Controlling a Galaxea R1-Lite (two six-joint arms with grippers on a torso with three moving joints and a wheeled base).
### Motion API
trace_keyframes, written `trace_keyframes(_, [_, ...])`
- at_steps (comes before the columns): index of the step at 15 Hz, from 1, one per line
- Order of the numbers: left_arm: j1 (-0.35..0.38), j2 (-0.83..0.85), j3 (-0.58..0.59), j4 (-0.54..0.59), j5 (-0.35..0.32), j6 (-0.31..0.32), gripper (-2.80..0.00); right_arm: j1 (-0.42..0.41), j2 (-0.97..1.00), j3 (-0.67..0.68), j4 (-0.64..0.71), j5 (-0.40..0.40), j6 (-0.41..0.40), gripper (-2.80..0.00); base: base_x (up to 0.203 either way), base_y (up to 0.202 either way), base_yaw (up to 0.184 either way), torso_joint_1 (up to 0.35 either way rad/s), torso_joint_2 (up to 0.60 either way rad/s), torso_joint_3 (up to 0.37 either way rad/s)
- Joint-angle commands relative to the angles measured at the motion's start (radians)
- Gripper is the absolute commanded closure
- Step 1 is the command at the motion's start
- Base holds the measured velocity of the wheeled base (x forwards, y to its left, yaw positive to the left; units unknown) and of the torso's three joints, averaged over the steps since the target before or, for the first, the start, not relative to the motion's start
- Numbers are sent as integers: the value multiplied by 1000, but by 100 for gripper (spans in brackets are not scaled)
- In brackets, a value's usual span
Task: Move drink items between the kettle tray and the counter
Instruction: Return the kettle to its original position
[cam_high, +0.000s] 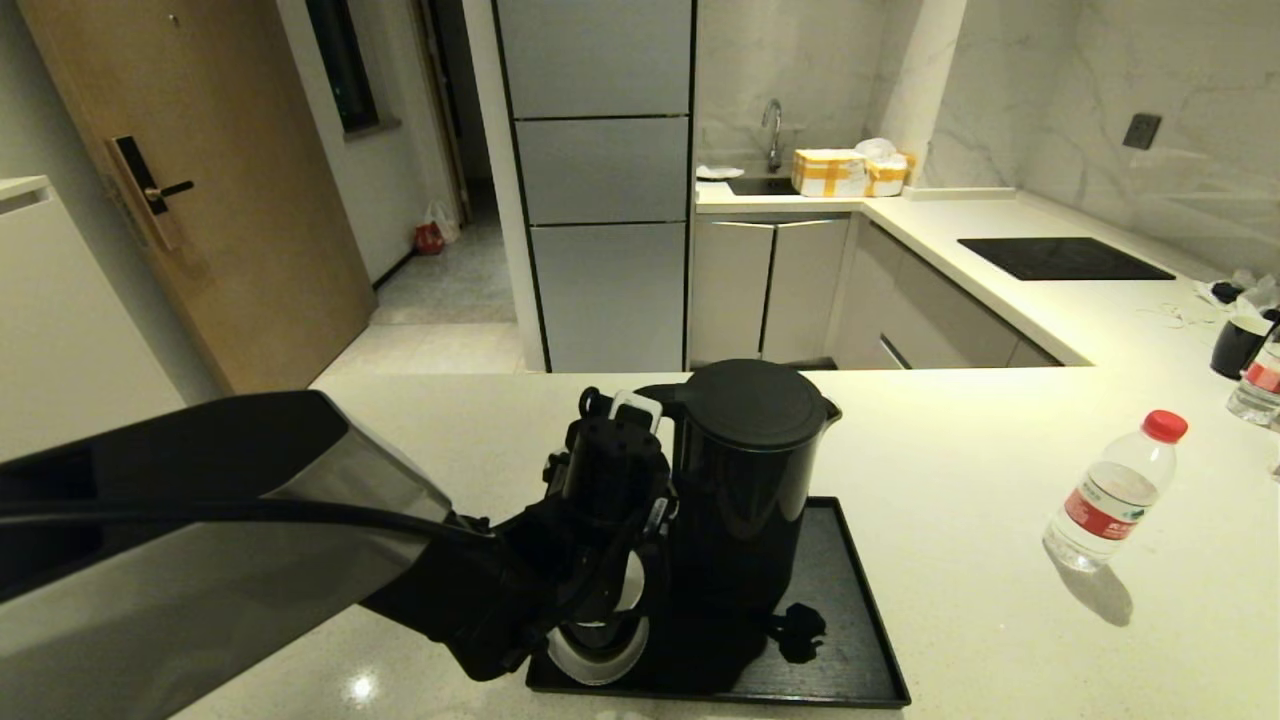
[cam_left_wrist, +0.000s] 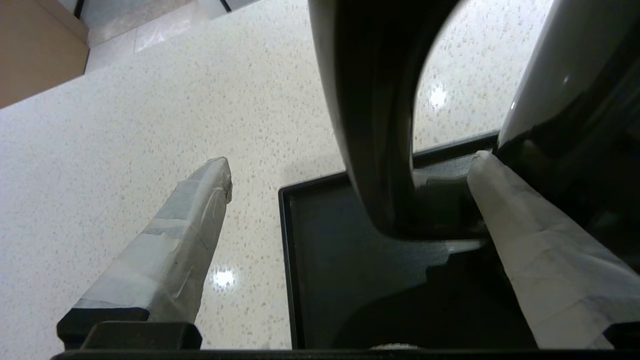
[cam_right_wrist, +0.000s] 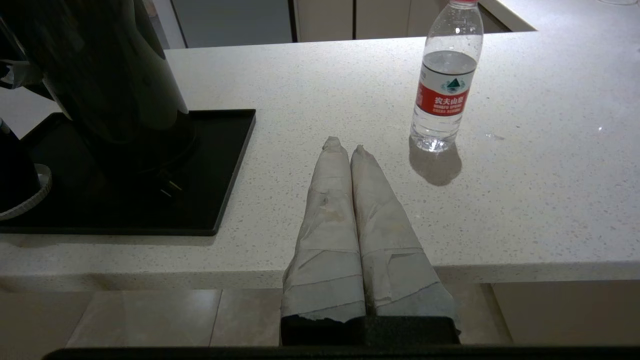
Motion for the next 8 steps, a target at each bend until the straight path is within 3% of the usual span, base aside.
trace_keyframes(1, [0,-2,13,-22,4,0,-280,0,0,3,0,0,0,0,0,0,0,0,0,0])
trace_keyframes(8, [0,9,41,-63,4,-4,-280,-1,0,3,0,0,0,0,0,0,0,0,0,0])
